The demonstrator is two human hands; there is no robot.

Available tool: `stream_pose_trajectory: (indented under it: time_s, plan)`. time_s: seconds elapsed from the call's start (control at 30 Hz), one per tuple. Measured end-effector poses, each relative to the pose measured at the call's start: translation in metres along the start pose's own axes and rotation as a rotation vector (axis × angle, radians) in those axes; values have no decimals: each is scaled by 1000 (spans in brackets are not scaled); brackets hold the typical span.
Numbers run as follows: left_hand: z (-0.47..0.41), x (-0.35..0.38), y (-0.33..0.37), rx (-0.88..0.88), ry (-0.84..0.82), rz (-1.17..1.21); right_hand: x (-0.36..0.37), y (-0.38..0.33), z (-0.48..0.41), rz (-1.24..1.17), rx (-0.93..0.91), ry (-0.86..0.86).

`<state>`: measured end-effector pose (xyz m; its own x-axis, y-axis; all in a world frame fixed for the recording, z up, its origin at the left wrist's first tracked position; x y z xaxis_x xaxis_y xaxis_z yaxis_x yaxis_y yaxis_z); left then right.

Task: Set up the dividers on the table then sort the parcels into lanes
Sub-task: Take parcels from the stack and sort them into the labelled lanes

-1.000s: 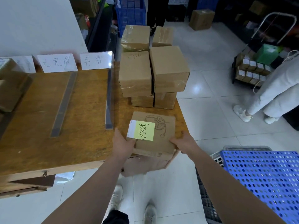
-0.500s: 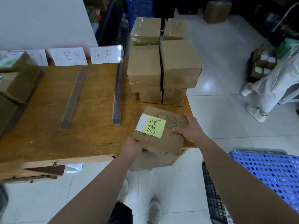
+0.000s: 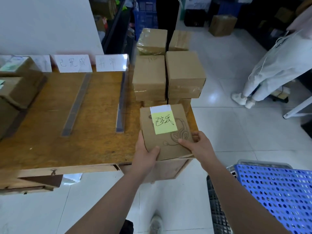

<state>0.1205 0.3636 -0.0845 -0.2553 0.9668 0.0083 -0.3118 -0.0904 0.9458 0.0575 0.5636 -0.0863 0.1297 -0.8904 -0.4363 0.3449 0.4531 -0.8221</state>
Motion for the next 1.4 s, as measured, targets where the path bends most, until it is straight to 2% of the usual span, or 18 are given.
stream_pose_trajectory:
  time_s: [0.2, 0.37, 0.73, 0.87, 1.1, 1.4]
  plan:
    - [8, -41, 54, 109, 157, 149, 19, -79, 11, 12, -191, 39]
    - [3, -94, 92, 184, 309, 185, 59, -141, 12, -26, -280, -20]
    - [-46, -272, 149, 290, 475, 139, 221, -272, 8, -20, -390, -110]
    - [-76, -348, 162, 268, 466, 61, 293, -310, 1, 6, -351, -92]
    - [-140, -452, 165, 192, 356, -125, 400, -352, -19, 154, -314, -79]
    - [-224, -492, 143, 54, 294, -96, 466, -363, -88, 157, -184, -155]
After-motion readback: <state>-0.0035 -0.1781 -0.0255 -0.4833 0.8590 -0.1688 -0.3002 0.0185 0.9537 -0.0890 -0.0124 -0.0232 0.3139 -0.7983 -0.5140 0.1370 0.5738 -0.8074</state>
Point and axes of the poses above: each hand's wrist, its own z-axis away from the middle knuckle, its own x-axis out of the palm, y = z × x, the point moved 4 cm from there along -z, towards the middle knuckle, and after that the axes turned 9 degrees about z, right-handed, at the moved point
